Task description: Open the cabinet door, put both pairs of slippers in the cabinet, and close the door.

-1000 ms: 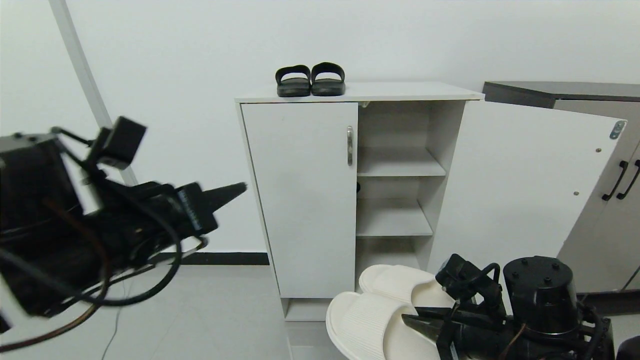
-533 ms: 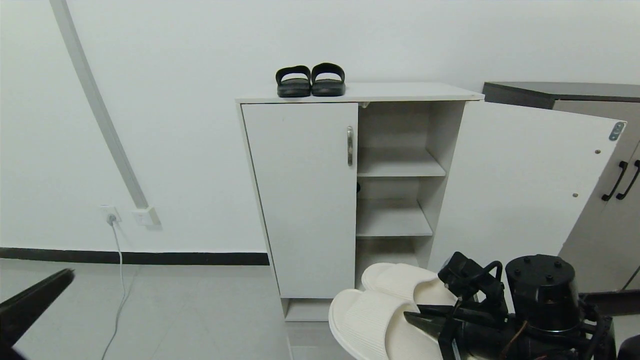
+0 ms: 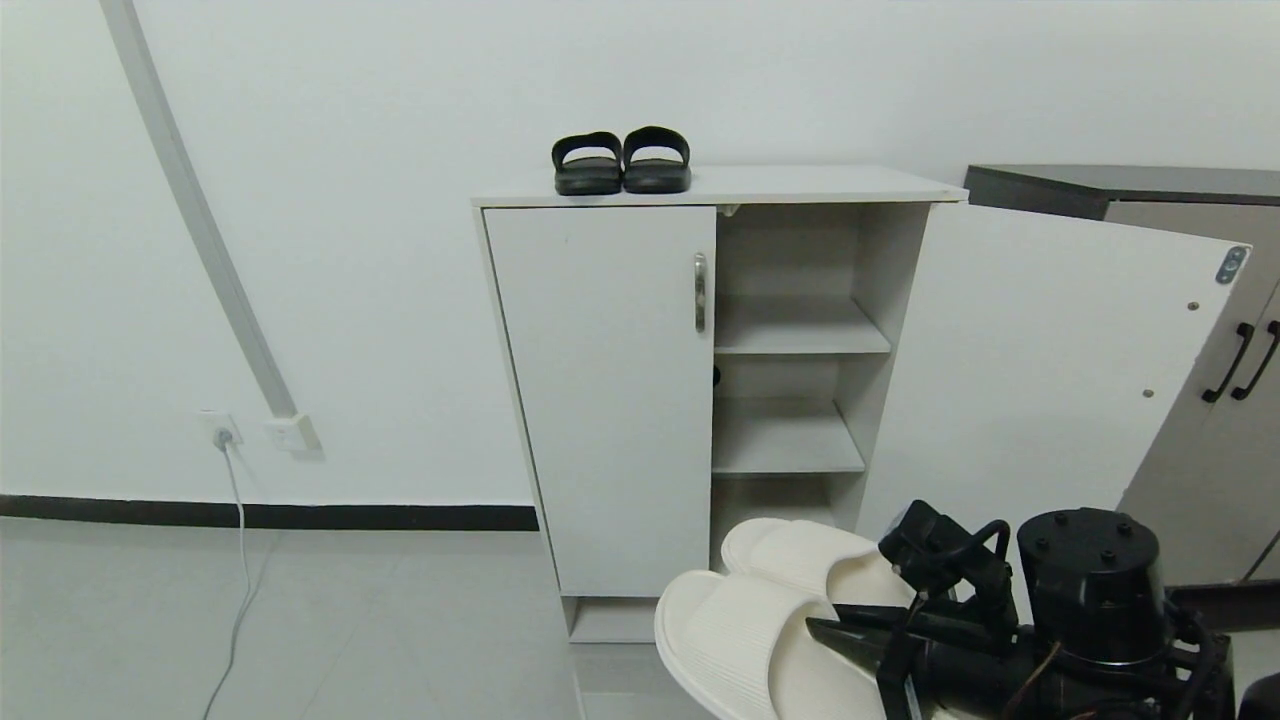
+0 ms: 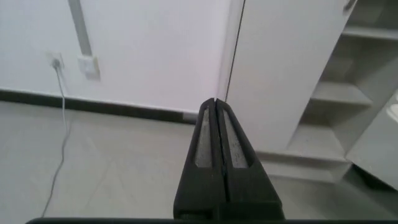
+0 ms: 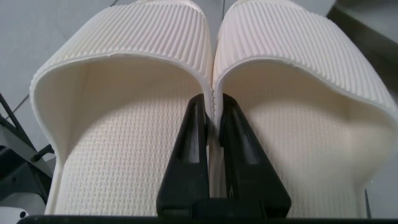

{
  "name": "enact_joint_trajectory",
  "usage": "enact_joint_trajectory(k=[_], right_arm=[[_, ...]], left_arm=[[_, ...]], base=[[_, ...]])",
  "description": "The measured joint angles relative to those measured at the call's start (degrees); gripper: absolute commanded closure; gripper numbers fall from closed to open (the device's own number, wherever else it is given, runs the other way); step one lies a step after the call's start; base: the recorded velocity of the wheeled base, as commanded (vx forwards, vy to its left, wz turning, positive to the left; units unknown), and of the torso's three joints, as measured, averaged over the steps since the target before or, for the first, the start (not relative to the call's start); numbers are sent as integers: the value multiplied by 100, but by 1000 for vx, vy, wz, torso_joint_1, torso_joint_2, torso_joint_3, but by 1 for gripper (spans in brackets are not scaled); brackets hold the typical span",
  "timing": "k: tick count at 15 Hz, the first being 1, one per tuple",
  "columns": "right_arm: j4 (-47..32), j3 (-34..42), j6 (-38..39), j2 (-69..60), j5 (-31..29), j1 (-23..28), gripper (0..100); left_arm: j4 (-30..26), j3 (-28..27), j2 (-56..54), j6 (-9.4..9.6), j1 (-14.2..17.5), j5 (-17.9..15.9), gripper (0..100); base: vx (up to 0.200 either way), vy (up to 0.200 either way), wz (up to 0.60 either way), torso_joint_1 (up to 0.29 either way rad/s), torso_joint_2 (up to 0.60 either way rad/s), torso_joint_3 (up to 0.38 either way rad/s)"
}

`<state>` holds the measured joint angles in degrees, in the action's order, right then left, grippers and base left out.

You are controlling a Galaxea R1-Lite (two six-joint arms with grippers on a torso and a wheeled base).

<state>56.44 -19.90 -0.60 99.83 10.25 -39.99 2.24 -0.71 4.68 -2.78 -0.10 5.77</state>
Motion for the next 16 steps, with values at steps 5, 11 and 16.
enact_joint_trajectory(k=[5,11,16], right_arm=[[57,0,-5,2,-18,2,100],[141,-629,524,404,-1334,-218,100],[333,-1783,1141,1492,-3593,-836,100]], left_arm=[[-246,63,-416,584,20,-691,100],[-243,71,-478,356,17,-658,100],[-243,71,-479,351,17,-656,100]], base=[[0,0,0,0,0,0],[0,0,0,0,0,0],[0,0,0,0,0,0]])
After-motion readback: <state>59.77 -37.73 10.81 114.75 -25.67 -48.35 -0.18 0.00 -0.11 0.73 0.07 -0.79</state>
